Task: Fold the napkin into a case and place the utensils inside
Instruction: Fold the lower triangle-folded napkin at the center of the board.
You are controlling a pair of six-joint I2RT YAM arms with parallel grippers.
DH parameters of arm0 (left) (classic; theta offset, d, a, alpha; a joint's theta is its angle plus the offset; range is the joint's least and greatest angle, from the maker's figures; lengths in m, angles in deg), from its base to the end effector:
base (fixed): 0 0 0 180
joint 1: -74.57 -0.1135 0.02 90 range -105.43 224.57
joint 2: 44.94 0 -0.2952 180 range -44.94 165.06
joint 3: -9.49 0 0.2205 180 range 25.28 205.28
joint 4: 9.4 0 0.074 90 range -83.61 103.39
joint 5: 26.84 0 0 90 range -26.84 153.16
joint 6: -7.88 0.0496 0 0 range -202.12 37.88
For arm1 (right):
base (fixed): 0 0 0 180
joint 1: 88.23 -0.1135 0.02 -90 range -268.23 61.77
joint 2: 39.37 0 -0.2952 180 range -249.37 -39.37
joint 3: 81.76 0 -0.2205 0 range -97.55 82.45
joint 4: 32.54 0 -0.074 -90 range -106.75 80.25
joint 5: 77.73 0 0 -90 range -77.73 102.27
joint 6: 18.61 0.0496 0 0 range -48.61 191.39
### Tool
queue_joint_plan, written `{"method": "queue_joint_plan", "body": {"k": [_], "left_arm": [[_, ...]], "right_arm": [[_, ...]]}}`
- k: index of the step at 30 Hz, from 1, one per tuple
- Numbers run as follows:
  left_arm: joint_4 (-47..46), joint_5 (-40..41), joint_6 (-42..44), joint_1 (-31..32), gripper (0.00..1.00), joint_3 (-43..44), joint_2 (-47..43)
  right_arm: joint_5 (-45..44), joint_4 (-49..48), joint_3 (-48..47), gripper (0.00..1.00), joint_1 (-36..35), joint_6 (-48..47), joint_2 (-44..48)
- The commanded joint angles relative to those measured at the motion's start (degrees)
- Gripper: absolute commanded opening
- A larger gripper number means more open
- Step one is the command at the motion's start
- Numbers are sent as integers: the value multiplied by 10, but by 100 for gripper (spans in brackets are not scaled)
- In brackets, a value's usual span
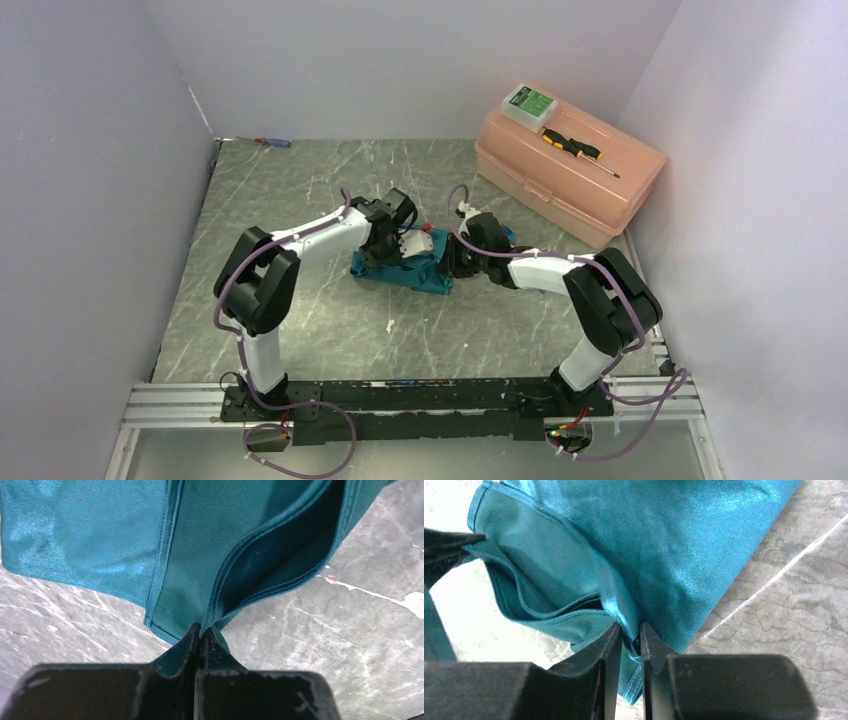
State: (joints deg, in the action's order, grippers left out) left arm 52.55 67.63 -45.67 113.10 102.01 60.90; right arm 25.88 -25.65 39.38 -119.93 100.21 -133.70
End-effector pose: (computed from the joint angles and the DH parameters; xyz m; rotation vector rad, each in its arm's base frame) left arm 0.2735 -0.2128 0.2273 1.7421 2.2951 0.1057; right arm 0.2595 0.1740 0.1976 -0.1884 2.4172 0.7882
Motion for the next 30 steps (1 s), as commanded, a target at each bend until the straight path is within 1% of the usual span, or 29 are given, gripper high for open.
{"method": "queue_joint_plan", "body": {"k": [1, 3, 5, 6, 7, 11, 14, 17, 18, 21, 23, 26, 28, 30], "left_arm": [[-8, 5, 14, -11, 3, 30, 18], [-11, 4, 18, -14, 3, 30, 22], [-13, 4, 19, -16, 3, 30, 28], [-15, 4, 20, -17, 3, 29, 30], [-16, 4, 20, -18, 3, 28, 33], [-24, 3, 18, -20, 3, 30, 40], [-29, 4, 16, -21, 3, 33, 41], [-26, 3, 14, -21, 3, 38, 40], [-26, 2, 14, -21, 3, 38, 37], [-26, 2, 13, -22, 3, 36, 30], [-28, 3, 13, -23, 3, 34, 27], [-28, 4, 12, -23, 3, 34, 27], [-26, 4, 10, -23, 3, 37, 27], [-27, 6, 11, -23, 3, 36, 25]], "right_arm": [[21, 19, -14, 28, 0, 4, 21], [33, 32, -23, 36, 0, 2, 27], [33, 46, -32, 50, 3, -2, 41], [34, 54, -37, 54, 4, -5, 48], [34, 63, -42, 56, 7, -7, 55], [28, 84, -61, 56, 22, -13, 78], [23, 86, -88, 50, 32, -19, 73], [20, 86, -123, 44, 40, -26, 45], [23, 86, -138, 41, 42, -27, 26], [43, 68, -179, 24, 46, -15, -28], [62, 47, -205, 15, 47, -2, -63], [88, 12, -237, 9, 47, 22, -111], [103, -1, -261, 3, 47, 39, -144], [117, -14, -281, 0, 47, 51, -172]]}}
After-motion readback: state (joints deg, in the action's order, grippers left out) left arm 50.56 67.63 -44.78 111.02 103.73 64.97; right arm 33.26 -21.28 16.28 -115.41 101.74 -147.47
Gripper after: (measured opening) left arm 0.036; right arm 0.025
